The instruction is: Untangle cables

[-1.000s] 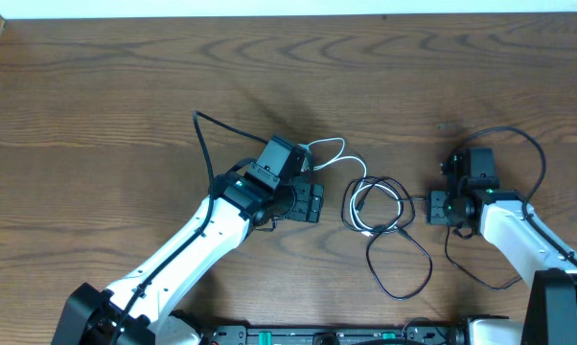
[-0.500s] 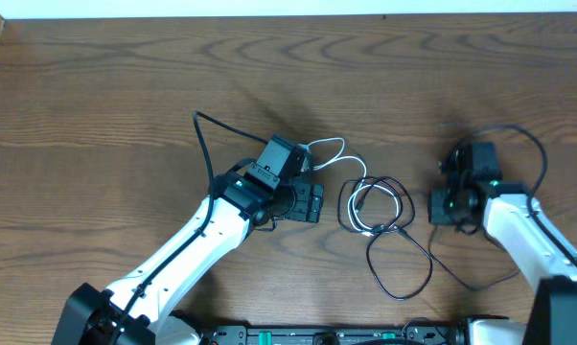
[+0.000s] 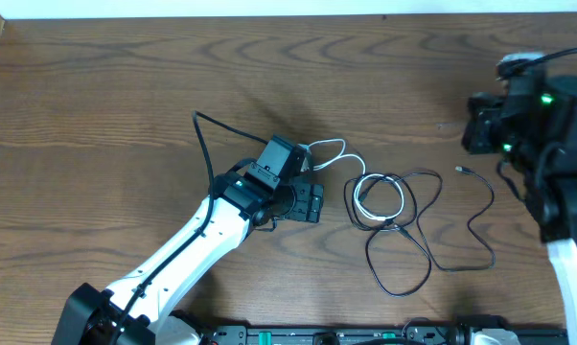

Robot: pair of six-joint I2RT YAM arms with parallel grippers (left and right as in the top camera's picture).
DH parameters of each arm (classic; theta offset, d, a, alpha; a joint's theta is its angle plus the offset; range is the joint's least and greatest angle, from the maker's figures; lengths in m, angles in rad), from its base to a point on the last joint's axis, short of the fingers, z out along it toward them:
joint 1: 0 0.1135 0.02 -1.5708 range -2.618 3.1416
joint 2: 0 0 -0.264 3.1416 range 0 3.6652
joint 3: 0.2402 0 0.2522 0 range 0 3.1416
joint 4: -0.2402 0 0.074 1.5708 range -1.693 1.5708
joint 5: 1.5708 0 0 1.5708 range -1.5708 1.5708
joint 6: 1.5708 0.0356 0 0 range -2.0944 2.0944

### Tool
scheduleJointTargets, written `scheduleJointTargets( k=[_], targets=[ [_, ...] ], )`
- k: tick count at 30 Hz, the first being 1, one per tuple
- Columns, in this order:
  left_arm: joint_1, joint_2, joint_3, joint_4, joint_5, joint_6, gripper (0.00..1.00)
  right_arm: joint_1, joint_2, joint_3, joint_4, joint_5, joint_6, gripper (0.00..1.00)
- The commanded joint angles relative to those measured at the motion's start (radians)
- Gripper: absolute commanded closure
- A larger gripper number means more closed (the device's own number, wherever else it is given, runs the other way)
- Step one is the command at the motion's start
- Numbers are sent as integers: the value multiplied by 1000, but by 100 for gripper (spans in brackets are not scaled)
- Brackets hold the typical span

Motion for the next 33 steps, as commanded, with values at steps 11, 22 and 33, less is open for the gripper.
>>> scheduleJointTargets(
  k=[11,22,33],
  targets=[
    [2,-5,-2,-8,-9,-10,16,5,71,-71,-127,37,-186,96],
    [2,-5,-2,-32,-10,-9,16,5,436,-112,-182,37,-426,55],
    [2,-5,-2,-32,-10,-9,16,6,702,-112,-212,46,-492,50]
  ],
)
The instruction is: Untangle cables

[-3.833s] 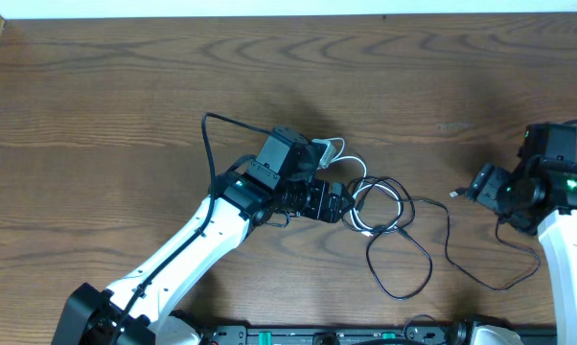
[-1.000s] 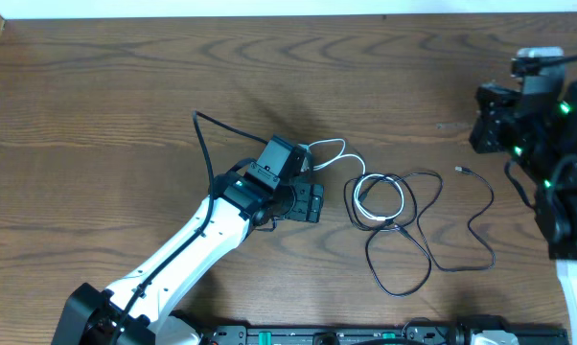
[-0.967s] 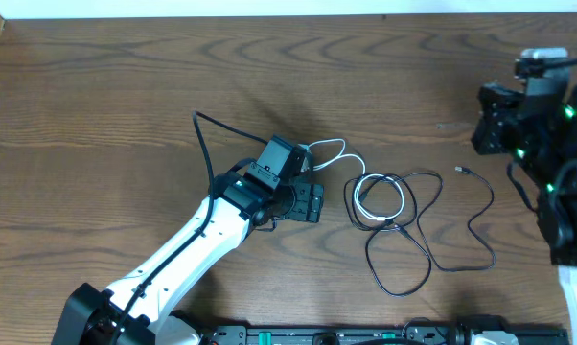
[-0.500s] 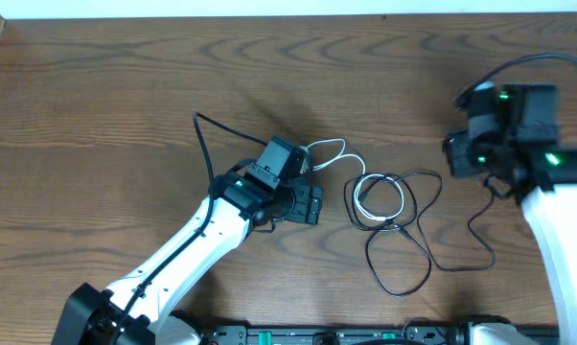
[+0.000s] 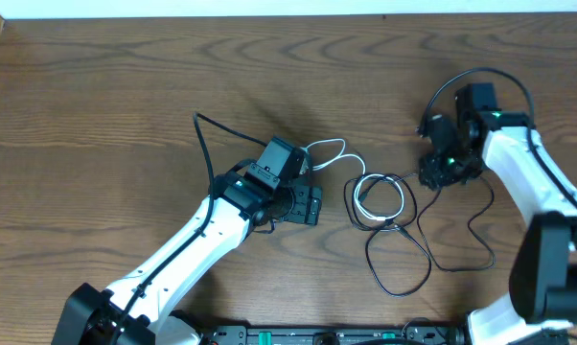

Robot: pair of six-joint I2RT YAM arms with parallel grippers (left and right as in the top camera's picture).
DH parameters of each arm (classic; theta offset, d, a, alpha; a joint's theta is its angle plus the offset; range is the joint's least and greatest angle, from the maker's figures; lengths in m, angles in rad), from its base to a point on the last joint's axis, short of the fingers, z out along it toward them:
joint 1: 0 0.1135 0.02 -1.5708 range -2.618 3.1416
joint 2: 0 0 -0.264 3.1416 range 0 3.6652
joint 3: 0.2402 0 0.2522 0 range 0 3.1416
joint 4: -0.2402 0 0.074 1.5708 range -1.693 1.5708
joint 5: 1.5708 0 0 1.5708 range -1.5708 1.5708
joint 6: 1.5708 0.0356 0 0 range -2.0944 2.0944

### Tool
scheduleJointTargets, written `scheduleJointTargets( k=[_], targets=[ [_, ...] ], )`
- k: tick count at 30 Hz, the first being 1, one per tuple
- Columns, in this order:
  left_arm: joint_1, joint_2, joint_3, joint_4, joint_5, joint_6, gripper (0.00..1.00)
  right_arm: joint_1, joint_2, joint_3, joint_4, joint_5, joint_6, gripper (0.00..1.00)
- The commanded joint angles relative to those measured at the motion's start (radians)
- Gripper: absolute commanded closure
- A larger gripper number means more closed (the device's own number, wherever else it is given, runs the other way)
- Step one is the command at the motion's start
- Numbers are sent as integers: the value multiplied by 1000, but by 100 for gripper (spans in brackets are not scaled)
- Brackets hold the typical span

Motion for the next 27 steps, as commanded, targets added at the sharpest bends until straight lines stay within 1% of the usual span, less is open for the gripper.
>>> scheduleJointTargets(
  k=[1,7,14,16,18,19,22,24,27],
  targets=[
    [2,-5,-2,-3,-10,-9,16,6,58,-2,1,5,-38,50],
    [2,-5,-2,-3,-10,-10,16,6,121,-2,81,95,-38,52],
    [2,-5,-2,-3,-10,-10,16,6,121,-2,113,95,-37,51],
    [2,-5,-2,-2,-10,-10,16,7,121,-2,109,94,-37,54],
    [2,-5,-2,-3,-10,-10,16,7,121,-2,97,70,-37,60],
    [2,-5,-2,-3,-10,-10,16,7,121,-2,90,49,-37,62],
    [2,-5,-2,-3,-10,-10,16,7,121,-6,78,-8,-36,59],
    [2,-5,-2,-3,-10,-10,16,7,121,-25,98,-11,-22,55],
    [2,-5,-2,-3,-10,-10,16,6,121,-71,151,-10,-22,55]
  ],
)
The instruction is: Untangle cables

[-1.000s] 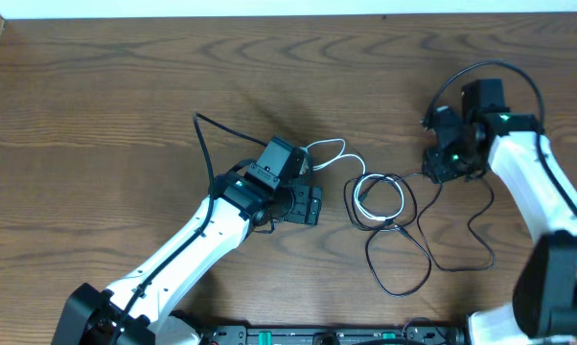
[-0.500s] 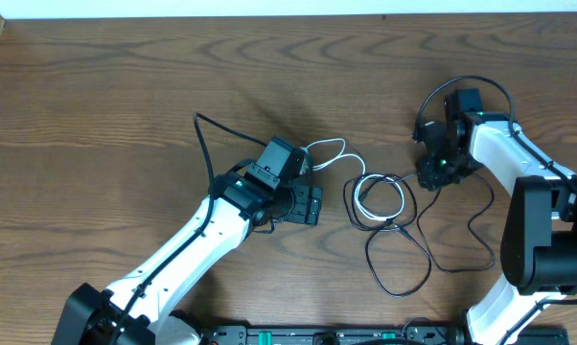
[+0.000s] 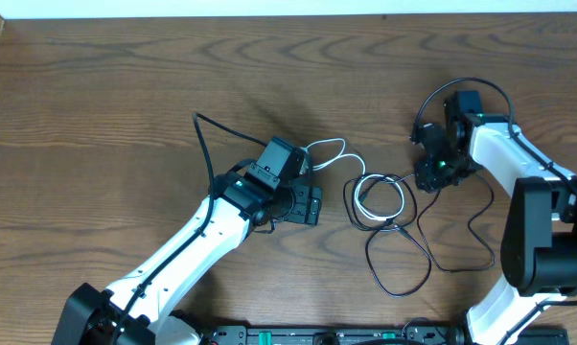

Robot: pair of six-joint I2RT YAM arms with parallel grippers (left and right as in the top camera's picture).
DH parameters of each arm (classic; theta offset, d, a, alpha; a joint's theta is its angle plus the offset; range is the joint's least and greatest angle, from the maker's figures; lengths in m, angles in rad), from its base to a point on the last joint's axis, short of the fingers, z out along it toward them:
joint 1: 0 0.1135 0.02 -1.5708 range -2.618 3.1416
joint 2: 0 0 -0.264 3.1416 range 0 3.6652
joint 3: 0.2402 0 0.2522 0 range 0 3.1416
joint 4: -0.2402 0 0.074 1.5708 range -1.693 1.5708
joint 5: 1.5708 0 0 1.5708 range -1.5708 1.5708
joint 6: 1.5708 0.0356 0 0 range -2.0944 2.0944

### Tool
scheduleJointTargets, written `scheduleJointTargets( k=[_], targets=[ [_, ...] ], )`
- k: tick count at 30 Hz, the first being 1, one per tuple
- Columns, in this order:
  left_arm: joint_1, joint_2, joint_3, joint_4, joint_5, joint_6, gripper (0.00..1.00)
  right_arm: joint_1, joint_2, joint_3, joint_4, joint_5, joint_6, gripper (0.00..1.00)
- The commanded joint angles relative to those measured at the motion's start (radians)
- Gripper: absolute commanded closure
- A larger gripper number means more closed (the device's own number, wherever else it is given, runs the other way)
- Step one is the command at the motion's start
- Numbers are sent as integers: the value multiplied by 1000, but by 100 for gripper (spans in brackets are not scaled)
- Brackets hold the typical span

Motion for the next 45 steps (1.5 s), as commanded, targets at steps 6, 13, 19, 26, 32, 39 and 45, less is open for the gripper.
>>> scheduleJointTargets(
  k=[6,13,19,26,32,39,45],
  targets=[
    [2,-5,-2,-3,-9,-10,16,6,6,-77,56,-34,4,95],
    [2,-5,-2,-3,-9,-10,16,4,-42,-14,-31,-37,92,99],
    [2,-5,-2,6,34,-10,16,-7,-171,144,-227,-126,122,99],
    [2,-5,-2,29,51,-10,15,-7,-377,259,-312,-468,122,99],
    [2,-5,-2,31,51,-10,15,-7,-513,259,-271,-652,122,99],
    [2,-5,-2,30,51,-10,15,-7,-537,256,-258,-419,122,94],
    [2,-5,-2,30,51,-10,15,-19,-490,226,-264,-350,57,79]
  ],
)
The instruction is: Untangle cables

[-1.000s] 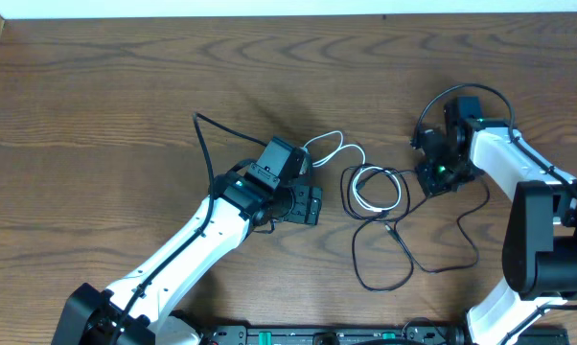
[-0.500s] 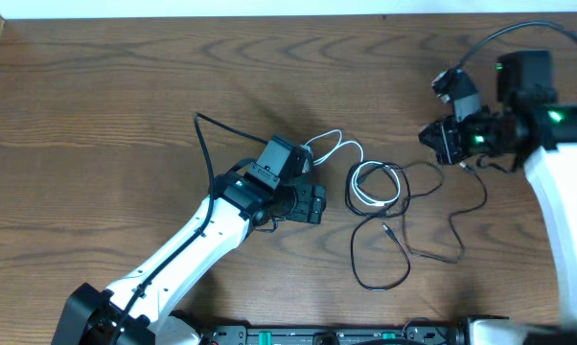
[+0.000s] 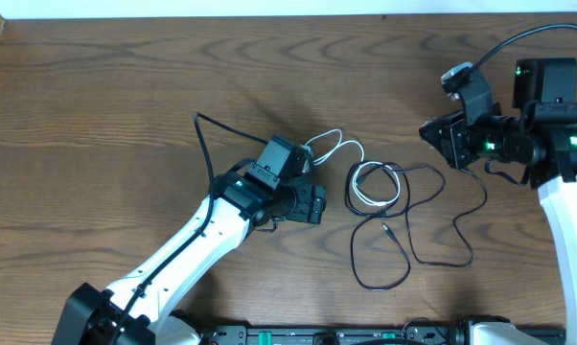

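A white cable (image 3: 358,153) runs from my left gripper (image 3: 311,203) to a small coil (image 3: 373,195) at mid-table. The left gripper rests low on the table and appears shut on the white cable's end, though its fingertips are mostly hidden under the wrist. A thin black cable (image 3: 411,251) threads through that coil and loops toward the front edge, with a small plug (image 3: 385,229) lying free. One strand climbs at the right to my right gripper (image 3: 438,134), which is raised off the table and shut on it.
The brown wooden table (image 3: 106,86) carries only the two cables. The left arm's own black lead (image 3: 204,144) curves over the wood behind its wrist. A black rail (image 3: 327,335) runs along the front edge.
My right gripper was low beside the coil and is now higher and further right, holding the black cable. The black loops have shifted and stretched to the right. The left arm has not moved.
At first the right arm was at the far right, clear of the cables, whose black tip lay free. Then its gripper was down at the black cable beside the coil and stayed there. Now it is raised to the right with the cable, while the left gripper has stayed put.
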Robot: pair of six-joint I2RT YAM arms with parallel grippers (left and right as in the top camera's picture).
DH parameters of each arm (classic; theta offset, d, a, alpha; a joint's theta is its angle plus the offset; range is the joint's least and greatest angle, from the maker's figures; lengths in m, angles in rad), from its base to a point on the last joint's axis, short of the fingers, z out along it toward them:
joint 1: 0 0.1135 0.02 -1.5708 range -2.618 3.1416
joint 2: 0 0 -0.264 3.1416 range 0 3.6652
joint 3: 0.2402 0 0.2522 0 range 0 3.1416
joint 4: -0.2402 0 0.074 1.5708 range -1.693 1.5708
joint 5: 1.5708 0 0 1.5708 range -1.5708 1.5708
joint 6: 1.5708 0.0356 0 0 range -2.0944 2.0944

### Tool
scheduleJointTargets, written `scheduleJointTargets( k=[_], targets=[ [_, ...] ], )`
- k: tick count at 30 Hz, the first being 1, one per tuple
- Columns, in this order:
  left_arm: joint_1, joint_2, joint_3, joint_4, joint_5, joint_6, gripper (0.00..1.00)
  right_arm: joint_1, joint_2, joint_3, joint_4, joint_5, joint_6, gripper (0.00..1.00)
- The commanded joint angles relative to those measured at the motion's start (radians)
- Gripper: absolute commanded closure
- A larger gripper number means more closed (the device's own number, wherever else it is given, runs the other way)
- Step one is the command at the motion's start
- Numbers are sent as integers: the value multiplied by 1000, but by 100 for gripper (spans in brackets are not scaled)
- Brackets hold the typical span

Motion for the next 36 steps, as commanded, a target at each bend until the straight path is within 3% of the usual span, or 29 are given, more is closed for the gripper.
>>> scheduleJointTargets(
  k=[1,4,7,12,22,32,34,36],
  targets=[
    [2,-5,-2,0,12,-10,15,-23,49,-30,-5,51,-53,75],
    [2,-5,-2,-4,12,-10,15,-71,111,-39,-10,51,-53,65],
    [2,-5,-2,-4,12,-10,15,-108,187,-39,-21,44,-54,46],
    [2,-5,-2,-4,12,-10,15,-119,311,-39,-31,45,-98,40],
    [2,-5,-2,-4,12,-10,15,-119,526,-39,23,232,-151,40],
    [2,-5,-2,-4,12,-10,15,-117,678,-39,26,148,-237,39],
    [2,-5,-2,-4,12,-10,15,-117,700,-40,18,143,-237,45],
    [2,-5,-2,-3,12,-10,15,-117,718,-40,-3,126,-237,60]
  ],
)
